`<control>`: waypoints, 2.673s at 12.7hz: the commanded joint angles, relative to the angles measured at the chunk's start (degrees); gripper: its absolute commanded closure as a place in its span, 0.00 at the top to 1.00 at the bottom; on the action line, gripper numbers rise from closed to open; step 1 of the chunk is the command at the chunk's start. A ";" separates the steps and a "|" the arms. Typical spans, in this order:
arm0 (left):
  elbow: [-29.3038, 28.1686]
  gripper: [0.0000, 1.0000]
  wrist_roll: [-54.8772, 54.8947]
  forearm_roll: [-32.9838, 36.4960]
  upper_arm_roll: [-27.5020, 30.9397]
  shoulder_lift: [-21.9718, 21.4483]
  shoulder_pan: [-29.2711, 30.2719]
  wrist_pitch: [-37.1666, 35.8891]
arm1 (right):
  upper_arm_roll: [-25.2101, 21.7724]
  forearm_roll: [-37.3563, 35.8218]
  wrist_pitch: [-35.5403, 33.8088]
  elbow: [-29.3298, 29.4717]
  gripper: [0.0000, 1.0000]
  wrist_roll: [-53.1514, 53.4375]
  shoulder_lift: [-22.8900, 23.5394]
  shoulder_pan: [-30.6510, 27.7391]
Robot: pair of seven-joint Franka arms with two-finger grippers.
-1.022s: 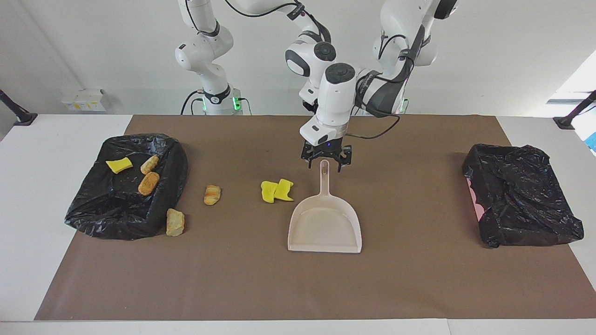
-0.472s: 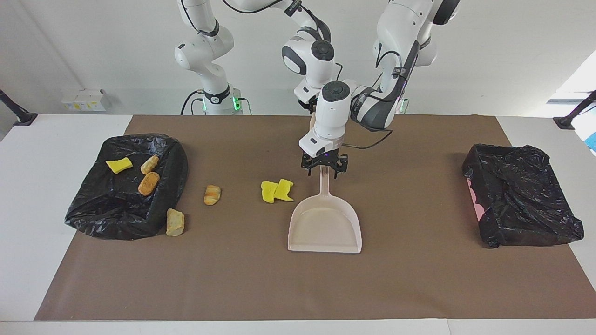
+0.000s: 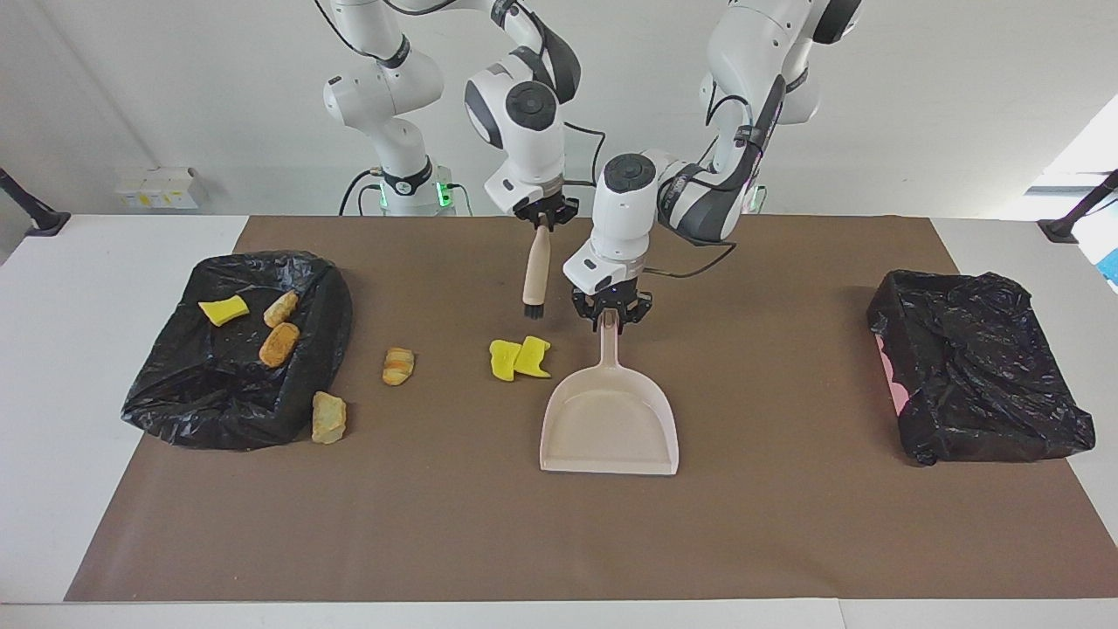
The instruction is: Sweep and dump trash in bin
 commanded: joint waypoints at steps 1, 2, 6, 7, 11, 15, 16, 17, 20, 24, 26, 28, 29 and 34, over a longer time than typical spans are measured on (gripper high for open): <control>-1.74 0.15 -0.12 0.86 -0.29 -1.66 1.10 1.19 | 0.62 -3.36 -1.49 3.96 0.00 -8.65 3.59 -7.93; -1.30 0.13 0.14 0.95 -0.20 -1.58 1.10 1.01 | 0.62 -6.59 -1.40 4.93 0.00 -12.33 4.74 -11.09; 0.02 0.00 7.23 0.95 0.85 -3.50 1.80 -1.52 | 0.71 -23.47 -0.96 8.62 0.00 -22.64 8.52 -21.12; 0.37 0.00 11.01 0.95 0.85 -4.55 2.24 -3.54 | 0.71 -26.28 -0.79 9.77 0.00 -23.52 9.49 -22.80; 0.29 0.00 34.18 0.69 1.12 -8.86 4.35 -11.80 | 0.71 -34.65 -0.17 15.39 0.00 -23.27 16.07 -27.55; -0.15 0.00 55.73 0.60 4.01 -11.86 4.35 -18.04 | 0.53 -40.53 0.70 16.46 0.00 -19.42 20.48 -28.87; -0.15 0.00 59.61 0.60 4.89 -11.95 4.26 -19.36 | 0.71 -40.72 1.58 16.20 0.00 -18.36 21.18 -28.88; -0.33 0.00 65.22 0.51 5.51 -12.03 4.35 -19.81 | 0.80 -39.94 0.80 16.02 0.00 -18.35 21.10 -28.70; -0.68 0.00 79.49 -1.86 7.71 -12.65 4.35 -22.27 | 1.23 -31.29 -1.57 15.49 0.00 -18.26 20.66 -26.60; -3.39 0.00 82.75 -1.86 7.71 -14.49 4.35 -22.10 | 1.24 -22.02 -3.77 16.28 0.00 -18.08 20.48 -21.60; -6.64 0.00 84.87 -1.95 7.71 -16.42 4.44 -21.41 | 1.24 -17.46 -4.13 16.98 0.00 -18.08 19.35 -19.83; -11.37 0.00 84.44 -1.86 7.62 -18.35 3.83 -17.82 | 1.15 -17.26 -7.80 20.48 0.00 -18.26 18.20 -19.82; -14.71 0.00 84.26 -1.86 7.62 -20.02 3.30 -14.14 | 0.71 -18.56 -9.47 22.07 0.00 -18.08 18.20 -20.00; -18.25 0.00 83.91 -1.86 7.45 -19.77 1.28 -7.35 | 0.71 -29.82 -5.64 20.08 0.00 -23.24 18.37 -26.67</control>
